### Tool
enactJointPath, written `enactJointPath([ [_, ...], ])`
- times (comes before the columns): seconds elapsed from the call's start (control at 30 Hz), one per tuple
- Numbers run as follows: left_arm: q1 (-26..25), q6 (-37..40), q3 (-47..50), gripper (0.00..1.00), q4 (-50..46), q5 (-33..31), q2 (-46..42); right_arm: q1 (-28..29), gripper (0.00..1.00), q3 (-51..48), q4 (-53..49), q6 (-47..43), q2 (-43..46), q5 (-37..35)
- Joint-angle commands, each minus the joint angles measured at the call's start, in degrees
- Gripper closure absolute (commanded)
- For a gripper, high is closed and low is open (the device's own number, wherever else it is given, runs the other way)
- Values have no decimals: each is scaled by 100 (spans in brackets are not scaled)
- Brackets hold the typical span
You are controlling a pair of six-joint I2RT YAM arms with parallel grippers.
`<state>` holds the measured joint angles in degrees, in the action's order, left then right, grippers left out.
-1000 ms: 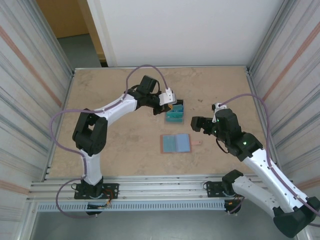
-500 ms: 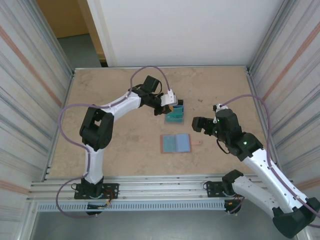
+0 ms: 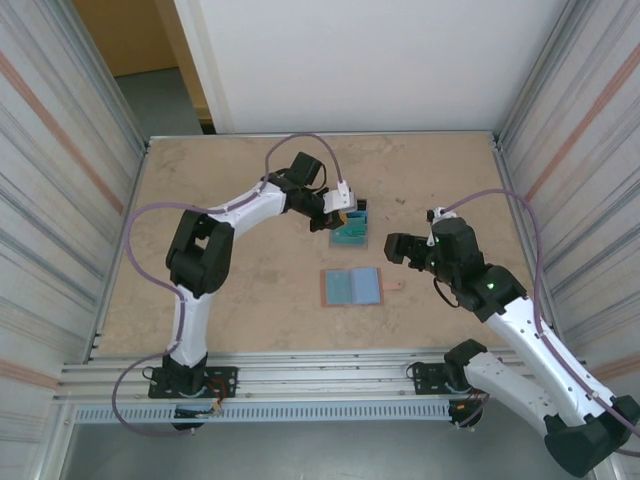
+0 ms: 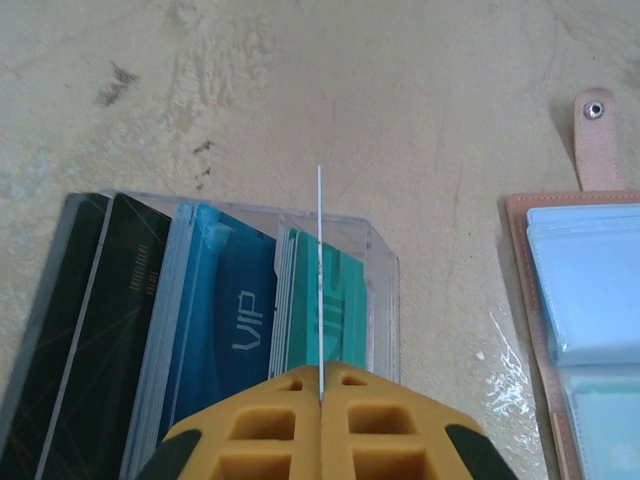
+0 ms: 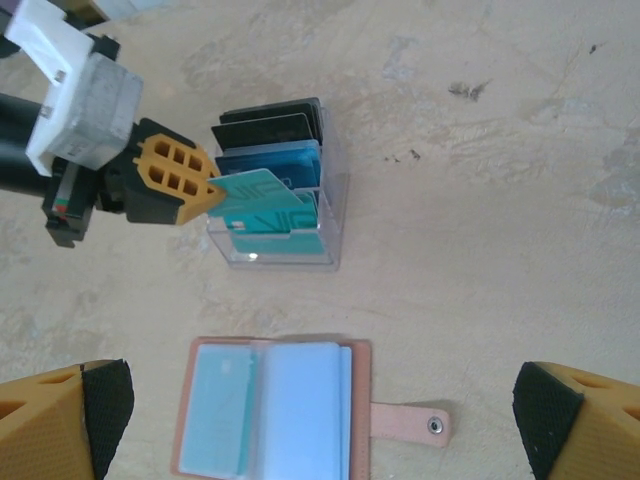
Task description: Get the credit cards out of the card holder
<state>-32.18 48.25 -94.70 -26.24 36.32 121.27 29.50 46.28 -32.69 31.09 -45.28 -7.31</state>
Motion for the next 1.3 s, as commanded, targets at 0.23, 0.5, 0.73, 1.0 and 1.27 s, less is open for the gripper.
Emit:
enactJointPath([
  [0.23,6,62,-237,99,-191,128,220,-46,1,171,-81,81,73,68],
  [0.5,-56,117,-240,91,-188,-28,233,-44,1,207,-81,77,54,88],
  [0.73,-87,99,-242,88,-139,-93,252,-49,1,201,-94,64,54,132],
  [1.0,-139,46,-229,86,-39,-212,151,-50,1,206,-154,44,122,133],
  [1.27,-253,-32,217,86,189,-286,-689,-49,2,197,-351,23,150,55],
])
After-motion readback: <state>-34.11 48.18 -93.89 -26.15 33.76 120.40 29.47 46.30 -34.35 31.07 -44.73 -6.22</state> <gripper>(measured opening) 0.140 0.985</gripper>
